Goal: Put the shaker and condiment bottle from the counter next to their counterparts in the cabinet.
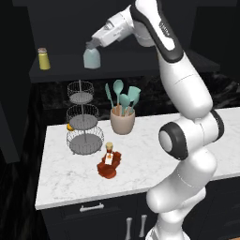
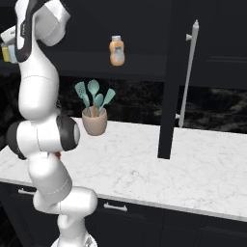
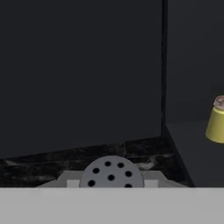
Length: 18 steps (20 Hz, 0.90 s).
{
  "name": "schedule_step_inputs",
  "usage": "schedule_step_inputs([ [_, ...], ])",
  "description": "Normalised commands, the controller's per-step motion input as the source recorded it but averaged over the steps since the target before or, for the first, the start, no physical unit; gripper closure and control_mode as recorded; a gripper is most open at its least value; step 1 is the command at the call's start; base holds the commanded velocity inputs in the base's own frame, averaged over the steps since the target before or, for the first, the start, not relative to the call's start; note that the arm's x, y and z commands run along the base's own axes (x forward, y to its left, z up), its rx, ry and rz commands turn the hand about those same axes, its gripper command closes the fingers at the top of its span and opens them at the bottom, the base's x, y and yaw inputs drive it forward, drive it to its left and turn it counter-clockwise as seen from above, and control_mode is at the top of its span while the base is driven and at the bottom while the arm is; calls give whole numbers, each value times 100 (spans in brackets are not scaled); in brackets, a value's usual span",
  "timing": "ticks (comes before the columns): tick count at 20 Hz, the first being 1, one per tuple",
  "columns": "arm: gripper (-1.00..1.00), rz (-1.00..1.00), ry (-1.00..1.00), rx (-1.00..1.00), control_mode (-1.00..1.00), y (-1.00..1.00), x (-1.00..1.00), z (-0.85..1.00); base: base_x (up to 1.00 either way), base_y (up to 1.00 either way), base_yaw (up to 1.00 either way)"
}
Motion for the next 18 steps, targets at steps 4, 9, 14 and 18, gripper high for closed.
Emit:
schedule_step_inputs([
  [4, 100, -6, -9, 12, -100, 38, 29, -24, 0, 0, 0],
  [9, 100, -8, -11, -8, -100, 27, 6, 15, 0, 0, 0],
  [14, 100, -14, -5, -19, -100, 7, 15, 8, 0, 0, 0],
  [18, 100, -11, 0, -2, -100, 0, 31, 0, 0, 0, 0],
])
